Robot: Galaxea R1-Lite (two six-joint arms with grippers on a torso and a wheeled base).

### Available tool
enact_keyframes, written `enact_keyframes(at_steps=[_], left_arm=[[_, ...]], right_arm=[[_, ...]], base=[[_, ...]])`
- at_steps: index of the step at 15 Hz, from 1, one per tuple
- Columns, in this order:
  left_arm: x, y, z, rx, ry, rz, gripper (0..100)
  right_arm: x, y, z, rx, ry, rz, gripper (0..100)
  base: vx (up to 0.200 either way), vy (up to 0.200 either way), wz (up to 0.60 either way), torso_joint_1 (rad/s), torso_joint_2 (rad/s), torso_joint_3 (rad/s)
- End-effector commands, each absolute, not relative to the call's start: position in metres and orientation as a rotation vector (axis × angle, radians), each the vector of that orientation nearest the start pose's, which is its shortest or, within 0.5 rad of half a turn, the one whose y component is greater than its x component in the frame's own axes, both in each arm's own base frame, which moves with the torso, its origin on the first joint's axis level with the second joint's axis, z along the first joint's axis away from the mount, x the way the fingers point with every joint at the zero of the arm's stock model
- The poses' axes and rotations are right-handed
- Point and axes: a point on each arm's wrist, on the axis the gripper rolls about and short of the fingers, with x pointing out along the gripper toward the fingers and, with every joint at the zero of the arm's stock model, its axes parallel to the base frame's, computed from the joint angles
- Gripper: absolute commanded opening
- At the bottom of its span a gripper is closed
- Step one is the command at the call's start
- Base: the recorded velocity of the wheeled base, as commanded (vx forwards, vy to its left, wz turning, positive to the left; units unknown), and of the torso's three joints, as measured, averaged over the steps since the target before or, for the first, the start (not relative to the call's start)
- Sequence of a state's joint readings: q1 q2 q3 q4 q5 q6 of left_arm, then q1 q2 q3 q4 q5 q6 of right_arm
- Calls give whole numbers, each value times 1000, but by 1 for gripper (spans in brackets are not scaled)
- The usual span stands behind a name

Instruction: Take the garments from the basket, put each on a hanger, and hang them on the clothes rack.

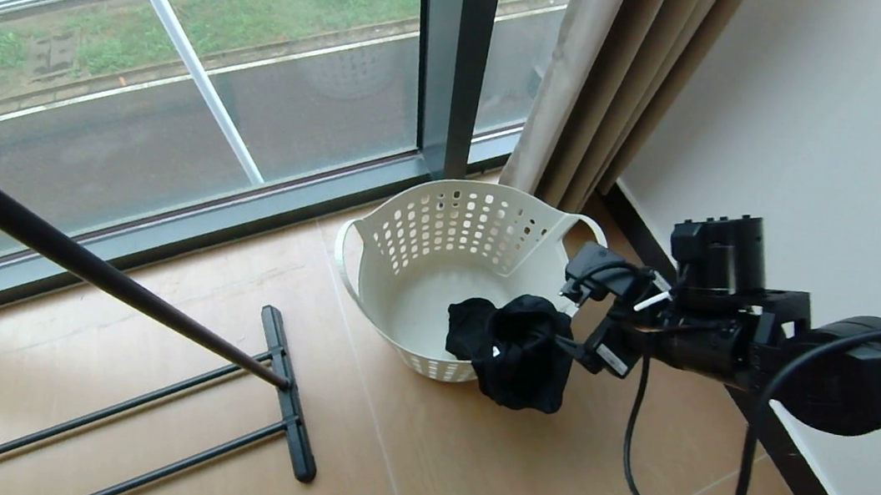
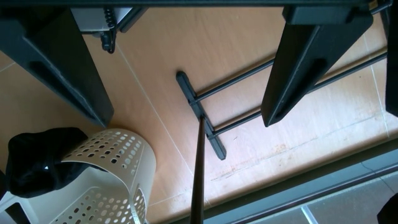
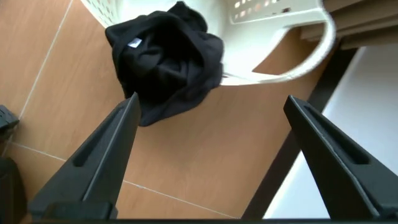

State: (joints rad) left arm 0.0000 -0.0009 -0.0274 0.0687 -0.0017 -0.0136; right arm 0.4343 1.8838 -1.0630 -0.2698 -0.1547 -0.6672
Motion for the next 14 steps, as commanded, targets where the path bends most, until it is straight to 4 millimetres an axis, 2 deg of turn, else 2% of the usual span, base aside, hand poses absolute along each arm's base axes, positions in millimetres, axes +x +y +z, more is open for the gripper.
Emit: enact_keyframes(at_steps=[1,5,9,14], left_arm=[[-25,0,76,-14,41,-1,100],[-25,0,76,-14,40,-1,100],[-25,0,76,-14,41,-1,100],[-25,0,76,-15,40,-1,100]], right_arm=[[350,162,119,-837,460,386,100],[368,168,102,-836,465,327,100],[371,168,95,-840,473,346,100],[379,163,93,-932,435,400,100]], base=[[0,0,0,0,0,0],[0,0,0,0,0,0],[0,0,0,0,0,0],[0,0,0,0,0,0]])
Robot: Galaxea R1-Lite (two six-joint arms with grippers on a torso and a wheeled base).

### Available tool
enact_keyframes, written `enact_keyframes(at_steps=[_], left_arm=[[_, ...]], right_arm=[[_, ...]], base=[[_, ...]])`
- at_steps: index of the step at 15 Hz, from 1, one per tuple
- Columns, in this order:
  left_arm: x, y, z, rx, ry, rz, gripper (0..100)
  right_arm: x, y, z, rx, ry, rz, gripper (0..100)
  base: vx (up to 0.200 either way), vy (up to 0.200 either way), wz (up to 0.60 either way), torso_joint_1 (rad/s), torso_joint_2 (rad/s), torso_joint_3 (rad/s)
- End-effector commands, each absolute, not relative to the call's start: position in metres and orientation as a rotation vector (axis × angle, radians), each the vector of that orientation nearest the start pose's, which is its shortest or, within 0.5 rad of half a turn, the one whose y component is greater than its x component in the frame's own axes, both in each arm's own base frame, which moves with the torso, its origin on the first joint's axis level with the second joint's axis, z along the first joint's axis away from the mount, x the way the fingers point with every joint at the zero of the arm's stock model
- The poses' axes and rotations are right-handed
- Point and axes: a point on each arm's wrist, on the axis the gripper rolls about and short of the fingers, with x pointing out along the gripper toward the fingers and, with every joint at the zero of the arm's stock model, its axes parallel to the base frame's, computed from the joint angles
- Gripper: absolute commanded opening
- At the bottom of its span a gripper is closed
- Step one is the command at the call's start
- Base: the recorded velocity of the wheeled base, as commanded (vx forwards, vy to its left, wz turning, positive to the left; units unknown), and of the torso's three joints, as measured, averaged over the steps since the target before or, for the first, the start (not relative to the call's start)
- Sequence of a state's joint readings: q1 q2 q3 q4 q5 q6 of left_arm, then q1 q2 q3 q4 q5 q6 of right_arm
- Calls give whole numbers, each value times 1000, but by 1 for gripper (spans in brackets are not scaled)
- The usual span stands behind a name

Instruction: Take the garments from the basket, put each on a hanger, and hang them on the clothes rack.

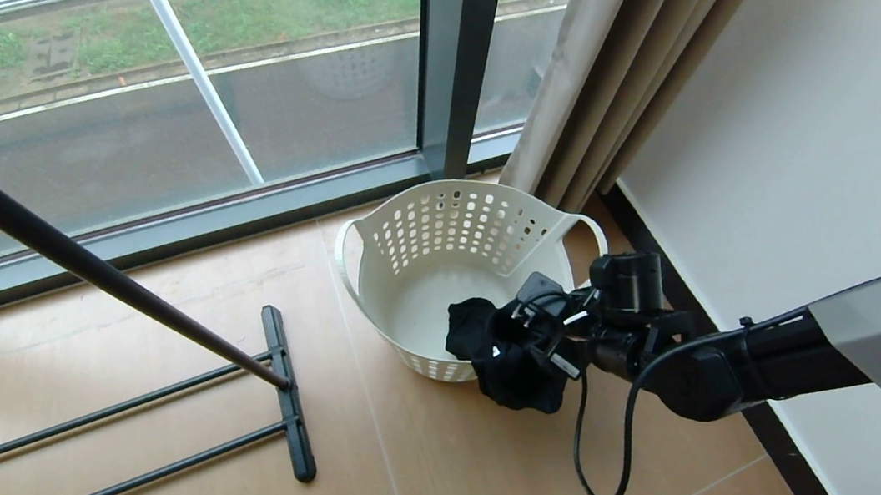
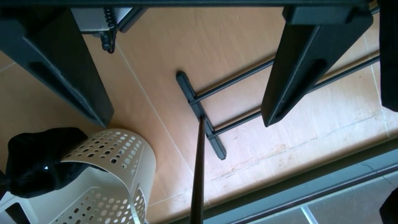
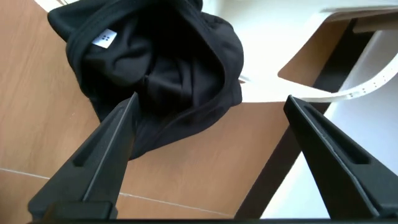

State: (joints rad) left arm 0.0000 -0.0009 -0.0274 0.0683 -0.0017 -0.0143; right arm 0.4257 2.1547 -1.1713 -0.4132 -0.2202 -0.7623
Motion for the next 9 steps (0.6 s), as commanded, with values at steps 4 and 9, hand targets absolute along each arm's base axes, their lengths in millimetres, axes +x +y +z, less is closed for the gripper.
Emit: enact_keyframes(at_steps=[4,9], left_arm=[[-25,0,76,-14,41,-1,100],[-25,0,76,-14,40,-1,100]], right_arm=[[383,156,91,-1052,385,515,100],[406,168,68,-1073,387,520,100]], base=[[0,0,0,0,0,0],[0,0,0,0,0,0]])
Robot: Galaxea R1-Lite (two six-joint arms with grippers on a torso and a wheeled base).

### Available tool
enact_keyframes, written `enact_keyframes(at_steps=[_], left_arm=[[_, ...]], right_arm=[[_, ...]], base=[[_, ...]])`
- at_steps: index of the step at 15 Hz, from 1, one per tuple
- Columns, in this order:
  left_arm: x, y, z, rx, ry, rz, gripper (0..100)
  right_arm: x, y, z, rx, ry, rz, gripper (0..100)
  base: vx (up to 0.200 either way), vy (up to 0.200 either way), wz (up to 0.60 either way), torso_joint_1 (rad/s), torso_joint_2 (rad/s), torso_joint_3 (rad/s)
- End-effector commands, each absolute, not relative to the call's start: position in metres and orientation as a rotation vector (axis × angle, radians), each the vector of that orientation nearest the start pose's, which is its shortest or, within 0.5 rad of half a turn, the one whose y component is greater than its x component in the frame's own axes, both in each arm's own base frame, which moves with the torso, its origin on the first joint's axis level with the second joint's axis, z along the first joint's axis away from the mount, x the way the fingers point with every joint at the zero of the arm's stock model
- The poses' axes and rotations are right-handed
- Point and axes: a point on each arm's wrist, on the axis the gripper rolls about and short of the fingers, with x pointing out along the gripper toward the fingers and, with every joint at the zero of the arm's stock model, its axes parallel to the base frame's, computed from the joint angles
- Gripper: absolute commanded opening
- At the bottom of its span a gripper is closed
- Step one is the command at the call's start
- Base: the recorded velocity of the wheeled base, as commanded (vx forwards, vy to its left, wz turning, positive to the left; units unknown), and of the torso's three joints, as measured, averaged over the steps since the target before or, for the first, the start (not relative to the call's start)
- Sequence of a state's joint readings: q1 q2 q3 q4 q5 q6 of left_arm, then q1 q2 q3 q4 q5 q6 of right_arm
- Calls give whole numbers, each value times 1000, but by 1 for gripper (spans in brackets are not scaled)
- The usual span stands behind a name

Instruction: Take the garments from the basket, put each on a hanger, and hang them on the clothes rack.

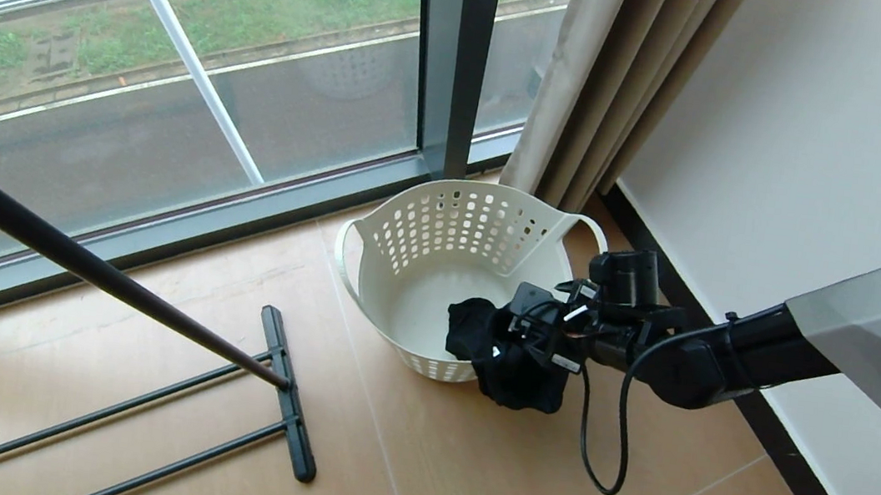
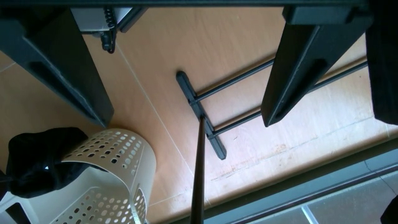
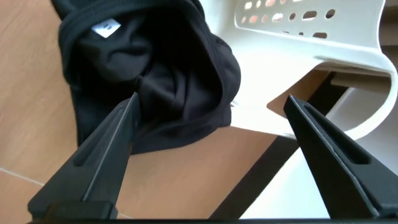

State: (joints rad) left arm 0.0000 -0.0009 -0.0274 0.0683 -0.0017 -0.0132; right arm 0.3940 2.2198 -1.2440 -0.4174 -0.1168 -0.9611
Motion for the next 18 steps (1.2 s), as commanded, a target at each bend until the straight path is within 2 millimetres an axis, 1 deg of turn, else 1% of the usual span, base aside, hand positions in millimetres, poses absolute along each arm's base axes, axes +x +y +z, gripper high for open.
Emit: enact_keyframes(at_steps=[1,2,4,5,7,9,15,18], left_arm=[[-25,0,76,-14,40,-1,100],[-25,0,76,-14,41,-1,100],[-25,0,76,-14,41,-1,100],[-25,0,76,-14,41,-1,100],[-25,0,76,-14,40,-1,100],[-25,0,76,-14,40,-1,100],[-25,0,76,-14,40,-1,100],[-25,0,76,-14,40,-1,100]], right_arm=[[408,170,68,-1071,378,516,100],[409,172,67,-1072,374,515,100],[424,179,63,-1075,348,507,100],[427,182,63,-1075,338,504,100],[429,182,59,-1085,340,506,100],[435,178,62,-1085,332,490,100],[448,175,53,-1108,339,452,100],[455,178,53,-1097,311,436,100]], base=[[0,0,0,0,0,0],[0,0,0,0,0,0],[0,0,0,0,0,0],[0,0,0,0,0,0],[0,0,0,0,0,0],[0,0,0,0,0,0],[0,0,0,0,0,0],[0,0,0,0,0,0]])
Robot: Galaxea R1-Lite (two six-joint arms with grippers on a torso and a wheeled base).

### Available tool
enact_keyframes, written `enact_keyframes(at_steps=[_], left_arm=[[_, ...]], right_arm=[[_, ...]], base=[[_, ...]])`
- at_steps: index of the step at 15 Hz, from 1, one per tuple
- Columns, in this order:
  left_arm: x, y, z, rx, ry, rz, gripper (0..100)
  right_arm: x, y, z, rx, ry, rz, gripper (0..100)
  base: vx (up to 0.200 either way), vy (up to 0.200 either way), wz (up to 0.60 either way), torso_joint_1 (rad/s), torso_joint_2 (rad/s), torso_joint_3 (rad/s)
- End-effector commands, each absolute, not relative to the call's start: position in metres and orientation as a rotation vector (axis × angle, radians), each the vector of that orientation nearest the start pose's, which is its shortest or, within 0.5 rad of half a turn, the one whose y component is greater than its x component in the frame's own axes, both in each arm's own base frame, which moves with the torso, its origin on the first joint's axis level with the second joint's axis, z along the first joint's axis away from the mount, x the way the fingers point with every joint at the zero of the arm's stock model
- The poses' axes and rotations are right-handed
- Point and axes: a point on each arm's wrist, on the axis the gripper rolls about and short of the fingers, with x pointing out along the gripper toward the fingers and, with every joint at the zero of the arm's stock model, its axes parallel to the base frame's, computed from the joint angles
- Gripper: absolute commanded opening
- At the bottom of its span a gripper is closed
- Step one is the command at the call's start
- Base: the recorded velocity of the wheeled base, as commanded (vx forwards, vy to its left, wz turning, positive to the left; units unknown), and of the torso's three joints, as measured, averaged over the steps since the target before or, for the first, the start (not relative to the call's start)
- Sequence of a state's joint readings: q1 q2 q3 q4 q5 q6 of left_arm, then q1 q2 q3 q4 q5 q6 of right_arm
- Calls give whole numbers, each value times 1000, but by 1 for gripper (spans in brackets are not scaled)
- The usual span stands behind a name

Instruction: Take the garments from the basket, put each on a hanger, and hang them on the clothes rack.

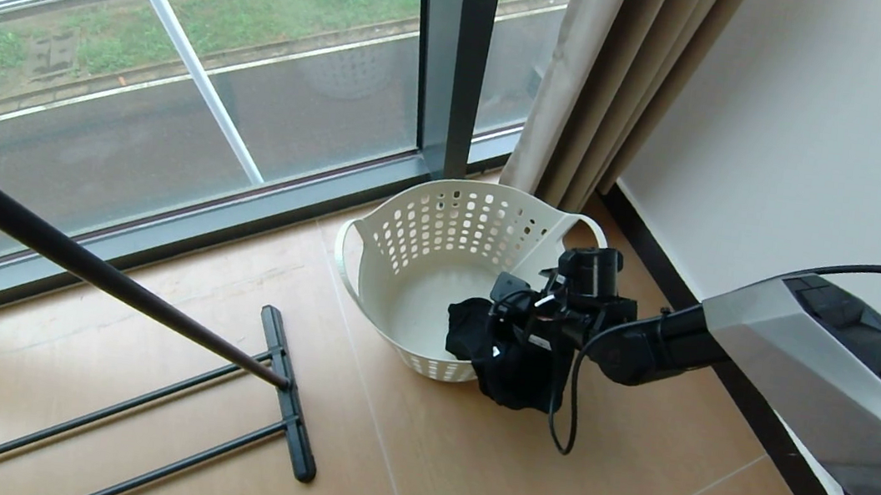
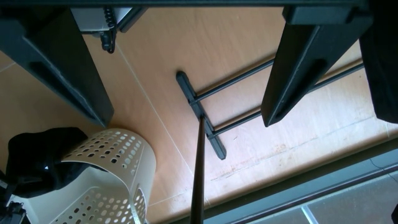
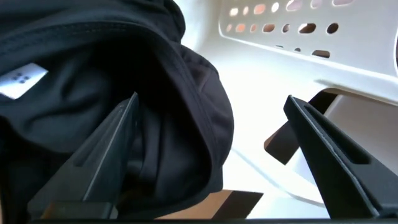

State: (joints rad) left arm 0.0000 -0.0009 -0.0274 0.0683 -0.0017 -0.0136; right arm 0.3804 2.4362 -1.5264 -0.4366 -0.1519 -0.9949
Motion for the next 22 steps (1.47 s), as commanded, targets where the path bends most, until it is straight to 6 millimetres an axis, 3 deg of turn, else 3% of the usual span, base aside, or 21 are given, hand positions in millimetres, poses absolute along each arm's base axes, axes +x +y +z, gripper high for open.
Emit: enact_keyframes(at_steps=[1,2,3,8,11,14,15,16,17,20,22], left_arm=[[-25,0,76,-14,41,-1,100],[-25,0,76,-14,41,-1,100],[-25,0,76,-14,40,-1,100],[-25,0,76,-14,40,-1,100],[-25,0,76,-14,40,-1,100],[-25,0,76,-14,40,-1,100],[-25,0,76,-14,40,-1,100],[-25,0,76,-14,40,-1,100],[-25,0,76,-14,41,-1,100],[-25,0,75,47,44,-6,100],[-25,0,75,70,44,-5,100]], right_arm=[[457,178,54,-1094,301,430,100],[458,178,57,-1083,283,419,100],[459,177,57,-1077,285,417,0],[456,176,58,-1073,275,409,0],[428,164,86,-1047,169,361,0],[366,144,144,-984,29,334,0],[355,141,152,-966,13,333,0],[330,138,166,-945,-24,349,0],[293,136,183,-933,-84,383,0],[223,148,208,-857,-235,453,0],[195,143,219,-829,-280,438,0]], base=[[0,0,0,0,0,0],[0,0,0,0,0,0],[0,0,0,0,0,0],[0,0,0,0,0,0],[0,0,0,0,0,0],[0,0,0,0,0,0],[0,0,0,0,0,0],[0,0,0,0,0,0],[0,0,0,0,0,0],[0,0,0,0,0,0],[0,0,0,0,0,0]])
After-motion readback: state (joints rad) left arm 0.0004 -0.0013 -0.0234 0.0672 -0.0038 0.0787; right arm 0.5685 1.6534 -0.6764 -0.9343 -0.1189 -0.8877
